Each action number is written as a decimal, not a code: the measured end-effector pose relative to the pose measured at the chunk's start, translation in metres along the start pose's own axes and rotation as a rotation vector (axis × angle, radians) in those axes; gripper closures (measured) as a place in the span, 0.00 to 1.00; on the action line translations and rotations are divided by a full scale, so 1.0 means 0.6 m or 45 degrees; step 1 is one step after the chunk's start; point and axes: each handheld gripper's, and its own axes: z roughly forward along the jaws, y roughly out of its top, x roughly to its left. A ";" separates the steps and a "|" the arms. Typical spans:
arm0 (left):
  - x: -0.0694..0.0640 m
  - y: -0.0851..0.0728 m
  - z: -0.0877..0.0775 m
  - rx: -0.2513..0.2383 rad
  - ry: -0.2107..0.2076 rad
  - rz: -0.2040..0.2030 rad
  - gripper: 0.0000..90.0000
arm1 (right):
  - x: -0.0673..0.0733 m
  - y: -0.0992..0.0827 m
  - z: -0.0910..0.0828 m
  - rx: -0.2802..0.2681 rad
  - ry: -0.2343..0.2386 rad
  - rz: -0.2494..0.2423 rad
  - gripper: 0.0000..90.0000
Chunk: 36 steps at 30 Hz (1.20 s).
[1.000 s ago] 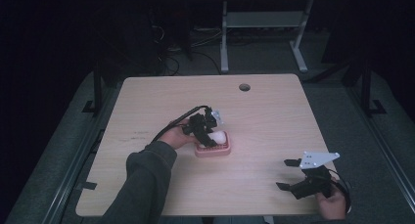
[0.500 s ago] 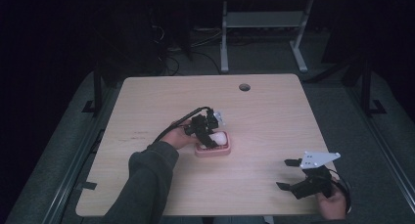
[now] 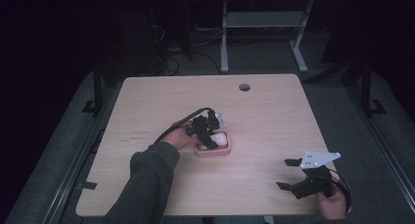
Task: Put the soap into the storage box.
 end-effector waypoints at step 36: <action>-0.021 -0.019 -0.067 -0.127 0.091 -0.030 0.40 | 0.001 0.002 0.003 0.008 -0.009 0.009 0.16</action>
